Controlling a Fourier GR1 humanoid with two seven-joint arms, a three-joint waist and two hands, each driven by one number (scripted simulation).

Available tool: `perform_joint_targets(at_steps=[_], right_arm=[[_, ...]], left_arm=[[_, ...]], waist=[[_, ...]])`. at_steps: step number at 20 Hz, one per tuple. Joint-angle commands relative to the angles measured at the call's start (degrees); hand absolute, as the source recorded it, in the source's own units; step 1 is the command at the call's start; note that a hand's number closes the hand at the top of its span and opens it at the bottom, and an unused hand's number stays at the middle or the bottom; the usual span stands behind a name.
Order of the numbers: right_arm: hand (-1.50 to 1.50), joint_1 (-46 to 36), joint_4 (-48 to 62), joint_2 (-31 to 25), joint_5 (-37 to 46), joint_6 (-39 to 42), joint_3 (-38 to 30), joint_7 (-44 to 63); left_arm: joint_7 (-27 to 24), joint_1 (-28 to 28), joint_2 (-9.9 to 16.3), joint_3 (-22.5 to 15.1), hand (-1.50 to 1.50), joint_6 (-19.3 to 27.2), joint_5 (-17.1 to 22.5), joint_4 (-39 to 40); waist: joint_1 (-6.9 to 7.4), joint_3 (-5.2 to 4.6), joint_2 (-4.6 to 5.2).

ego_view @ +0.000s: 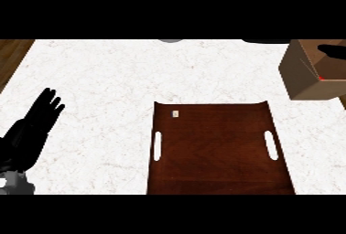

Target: Pick the can from the tray and place it in the cardboard box

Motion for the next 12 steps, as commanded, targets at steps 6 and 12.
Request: perform_joint_targets(at_steps=[6, 12], right_arm=[[-1.5, 14.5, -18.5, -1.1, -11.7, 9.5, -3.7, -2.5], [-1.5, 25.0, -29.5, -2.1, -15.7, 15.7, -2.8, -0.9]], left_arm=[[-0.5, 1.1, -1.2, 0.8, 0.0, 0.8, -0.4, -0.5], [1.7, 3.2, -1.1, 0.7, 0.0, -0.6, 0.1, -3.3]], waist=[[-1.29, -0.11, -0.52], [-0.71, -0.09, -0.3]])
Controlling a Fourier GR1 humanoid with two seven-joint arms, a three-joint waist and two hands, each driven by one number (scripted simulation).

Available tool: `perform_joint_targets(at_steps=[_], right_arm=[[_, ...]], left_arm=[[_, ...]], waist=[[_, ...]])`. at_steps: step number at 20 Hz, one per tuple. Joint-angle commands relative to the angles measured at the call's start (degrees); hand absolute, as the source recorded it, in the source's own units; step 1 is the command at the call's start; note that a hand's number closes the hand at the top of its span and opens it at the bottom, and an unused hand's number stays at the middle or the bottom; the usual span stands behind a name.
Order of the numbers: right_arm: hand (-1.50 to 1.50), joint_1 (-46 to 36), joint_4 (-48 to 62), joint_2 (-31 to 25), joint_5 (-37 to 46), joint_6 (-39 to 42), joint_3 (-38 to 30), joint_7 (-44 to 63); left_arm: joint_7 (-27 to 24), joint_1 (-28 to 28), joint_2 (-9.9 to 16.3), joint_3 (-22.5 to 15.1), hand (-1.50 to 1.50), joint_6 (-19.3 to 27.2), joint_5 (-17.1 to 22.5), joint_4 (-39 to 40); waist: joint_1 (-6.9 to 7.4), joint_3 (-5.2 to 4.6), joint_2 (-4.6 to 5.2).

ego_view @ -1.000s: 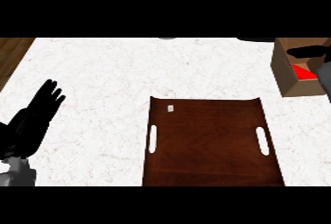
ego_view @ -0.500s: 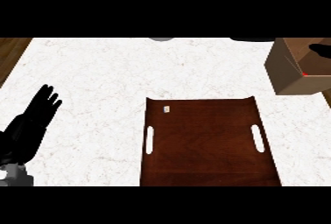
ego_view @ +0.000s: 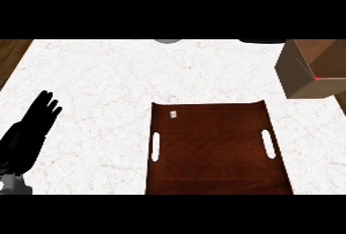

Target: Pick the can from the tray and place it in the cardboard box

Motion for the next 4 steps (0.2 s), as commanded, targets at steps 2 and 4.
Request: perform_joint_targets(at_steps=[2, 4], right_arm=[[-1.5, 11.5, -9.9, 1.2, -4.6, 4.0, -0.8, -2.1], [-1.5, 9.1, -10.5, -3.4, -3.3, 6.3, 0.9, 3.3]], left_arm=[[-1.6, -0.3, -1.2, -0.9, 0.0, 0.3, -1.9, 0.8], [1.9, -1.3, 0.6, 1.3, 0.0, -0.1, 0.5, -2.0]], waist=[[-0.2, 0.01, 0.07], [0.37, 0.02, 0.13]])
